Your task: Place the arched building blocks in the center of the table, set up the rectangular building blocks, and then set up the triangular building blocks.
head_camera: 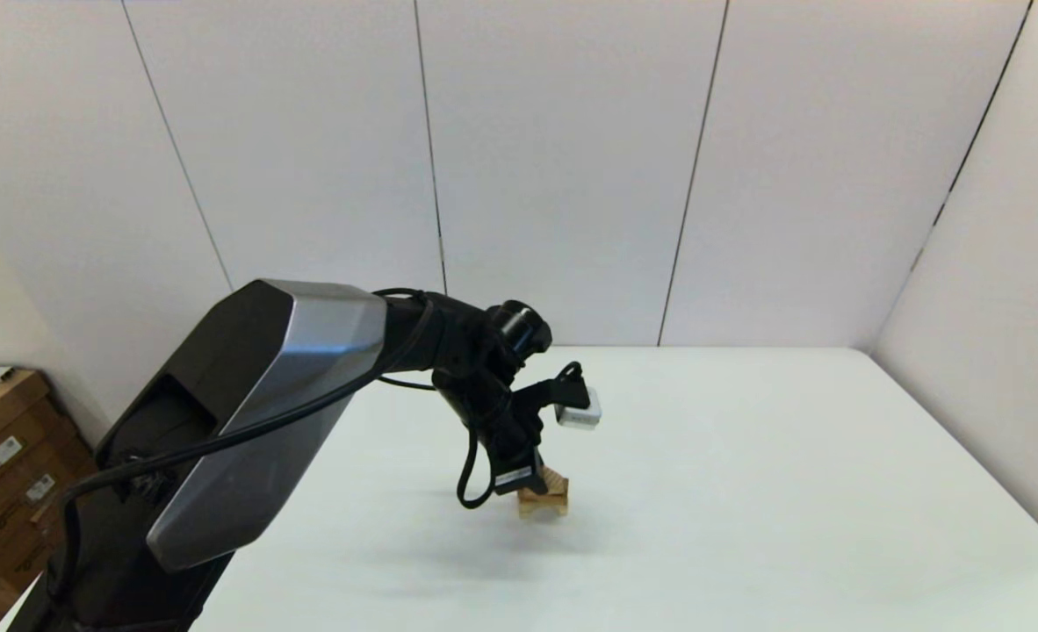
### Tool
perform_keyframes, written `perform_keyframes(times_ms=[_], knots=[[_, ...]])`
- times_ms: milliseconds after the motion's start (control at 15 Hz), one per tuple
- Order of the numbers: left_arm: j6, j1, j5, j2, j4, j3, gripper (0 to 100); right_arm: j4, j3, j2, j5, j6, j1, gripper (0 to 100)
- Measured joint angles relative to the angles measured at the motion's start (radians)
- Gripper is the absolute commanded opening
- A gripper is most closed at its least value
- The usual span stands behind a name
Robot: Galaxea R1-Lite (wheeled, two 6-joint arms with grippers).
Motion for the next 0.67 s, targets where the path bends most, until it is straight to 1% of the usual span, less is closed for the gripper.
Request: perform_keyframes(times_ms=[133, 200, 667], knots=[[0.0, 0.0, 0.0, 0.0, 0.0, 0.0, 0, 0.0, 0.0, 0.0, 0.0, 0.0, 0.0, 100], [0.0, 0.0, 0.0, 0.001, -0.001, 0.0, 100, 0.0, 0.0, 0.0, 0.0, 0.0, 0.0, 100], [-0.007, 0.002, 0.001, -0.001, -0.013, -0.004, 100, 0.0, 0.0, 0.0, 0.0, 0.0, 0.0, 100]])
